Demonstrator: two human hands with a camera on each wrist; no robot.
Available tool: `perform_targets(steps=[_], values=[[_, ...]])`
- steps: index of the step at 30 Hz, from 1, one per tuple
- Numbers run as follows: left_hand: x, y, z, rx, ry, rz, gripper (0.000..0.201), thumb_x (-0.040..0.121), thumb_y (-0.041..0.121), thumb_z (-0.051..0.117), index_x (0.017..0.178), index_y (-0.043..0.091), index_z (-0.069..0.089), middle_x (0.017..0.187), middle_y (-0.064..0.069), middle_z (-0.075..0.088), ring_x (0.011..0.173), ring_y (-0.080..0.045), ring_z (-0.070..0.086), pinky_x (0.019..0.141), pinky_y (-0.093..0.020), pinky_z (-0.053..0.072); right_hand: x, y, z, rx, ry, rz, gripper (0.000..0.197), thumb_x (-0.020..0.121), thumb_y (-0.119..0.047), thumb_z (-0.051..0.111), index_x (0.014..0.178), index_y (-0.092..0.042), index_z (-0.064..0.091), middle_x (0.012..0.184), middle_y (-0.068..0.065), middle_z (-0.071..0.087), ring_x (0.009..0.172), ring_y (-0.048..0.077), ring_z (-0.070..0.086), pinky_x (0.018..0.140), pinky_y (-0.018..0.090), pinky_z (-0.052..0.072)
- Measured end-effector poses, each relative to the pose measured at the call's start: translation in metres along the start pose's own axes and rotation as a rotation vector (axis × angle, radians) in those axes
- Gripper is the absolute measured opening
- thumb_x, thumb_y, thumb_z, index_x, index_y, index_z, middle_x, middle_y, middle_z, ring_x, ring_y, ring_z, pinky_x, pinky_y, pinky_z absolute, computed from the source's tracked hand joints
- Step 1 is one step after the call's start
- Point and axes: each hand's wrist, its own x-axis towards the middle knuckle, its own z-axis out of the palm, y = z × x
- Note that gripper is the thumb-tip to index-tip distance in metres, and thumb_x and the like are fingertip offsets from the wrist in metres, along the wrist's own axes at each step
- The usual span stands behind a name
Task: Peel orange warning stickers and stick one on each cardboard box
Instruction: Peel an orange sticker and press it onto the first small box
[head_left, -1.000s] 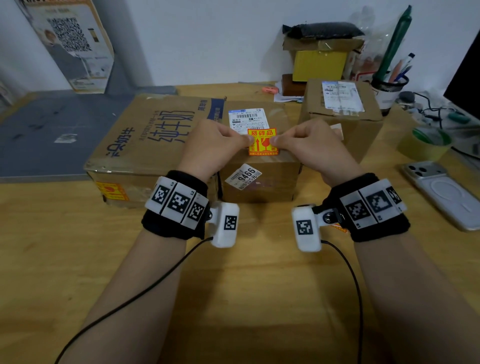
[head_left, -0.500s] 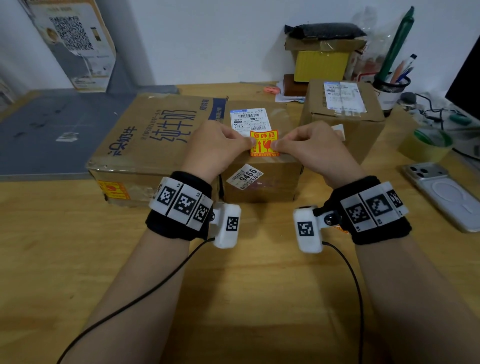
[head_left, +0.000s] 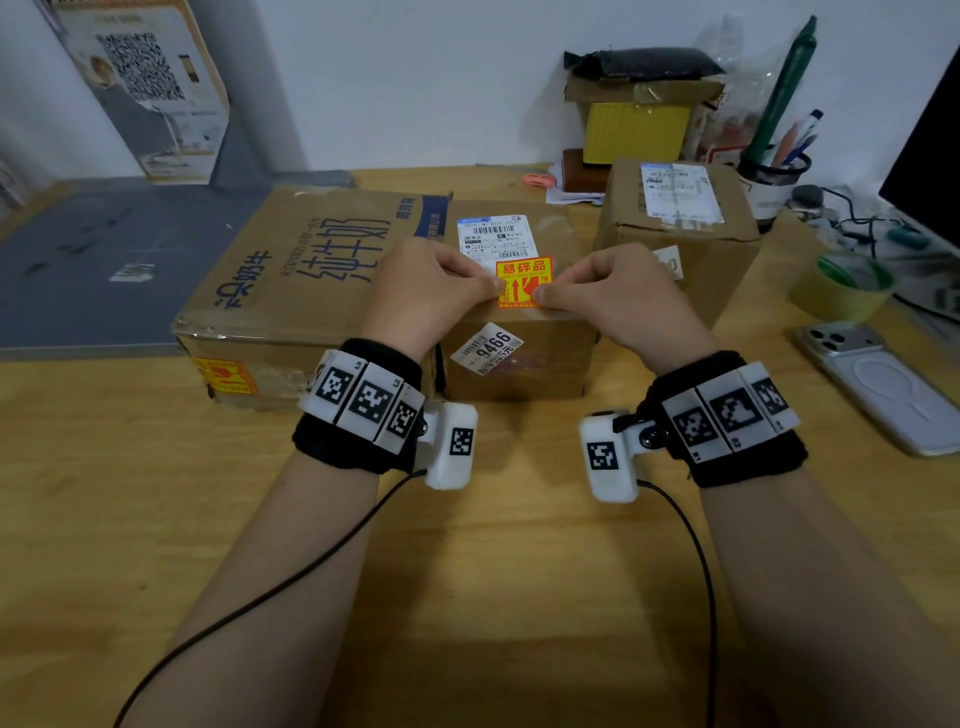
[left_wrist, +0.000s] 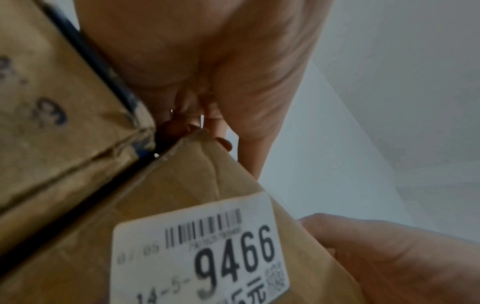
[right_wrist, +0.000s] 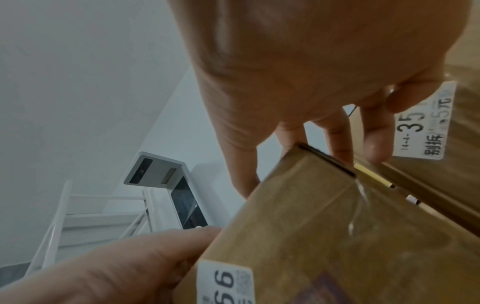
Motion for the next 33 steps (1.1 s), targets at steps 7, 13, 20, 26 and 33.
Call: perform_targets(steps=[7,13,20,26,33], values=[[-0.001,0.001,-0.002,-0.016,-0.001,0.01,0.007,0.08,0.027,0.082,0.078,0.028,0.075,0.09,0.009,0.073,0.089,-0.004,0.068,0.074,-0.021,0.053,-0.013,-0.002,-0.008,-0.034,0.139,0.0,0.066,0.058,-0.064,0.082,0.11,-0.034,0.055,0.132,-0.005,0.052,0.128,0.023,0.046,0.109,0.052,0.04],[0.002,0.0,-0.002,-0.038,-0.03,0.003,0.01,0.082,0.024,0.08,0.078,0.03,0.073,0.086,0.01,0.071,0.084,-0.004,0.068,0.078,-0.023,0.055,-0.022,-0.014,-0.007,0.003,0.066,-0.169,0.049,0.099,-0.057,0.032,0.09,-0.049,0.08,0.125,-0.017,0.069,0.135,0.013,0.034,0.119,0.051,0.02],[0.003,0.001,-0.003,-0.044,-0.032,-0.011,0.008,0.085,0.019,0.077,0.088,0.027,0.075,0.083,0.011,0.068,0.084,-0.005,0.066,0.075,-0.021,0.052,-0.027,-0.019,-0.008,-0.126,-0.095,-0.166,0.045,0.109,-0.04,0.036,0.105,-0.039,0.081,0.099,-0.027,0.044,0.125,0.008,0.031,0.102,0.033,0.012],[0.004,0.001,-0.002,-0.042,-0.034,-0.023,0.012,0.086,0.02,0.076,0.097,0.024,0.079,0.087,0.011,0.067,0.093,-0.009,0.066,0.088,-0.027,0.055,-0.011,-0.023,-0.001,-0.253,-0.116,-0.142,0.047,0.107,-0.048,0.029,0.115,-0.047,0.075,0.111,-0.011,0.059,0.14,0.014,0.028,0.115,0.047,0.011],[0.005,0.001,-0.004,-0.084,-0.052,-0.021,0.014,0.084,0.017,0.078,0.098,0.019,0.078,0.083,0.012,0.067,0.082,0.0,0.064,0.074,-0.015,0.052,-0.009,-0.024,0.001,-0.368,-0.118,-0.208,0.05,0.107,-0.044,0.031,0.109,-0.036,0.08,0.116,-0.009,0.061,0.139,0.012,0.029,0.114,0.048,0.011]])
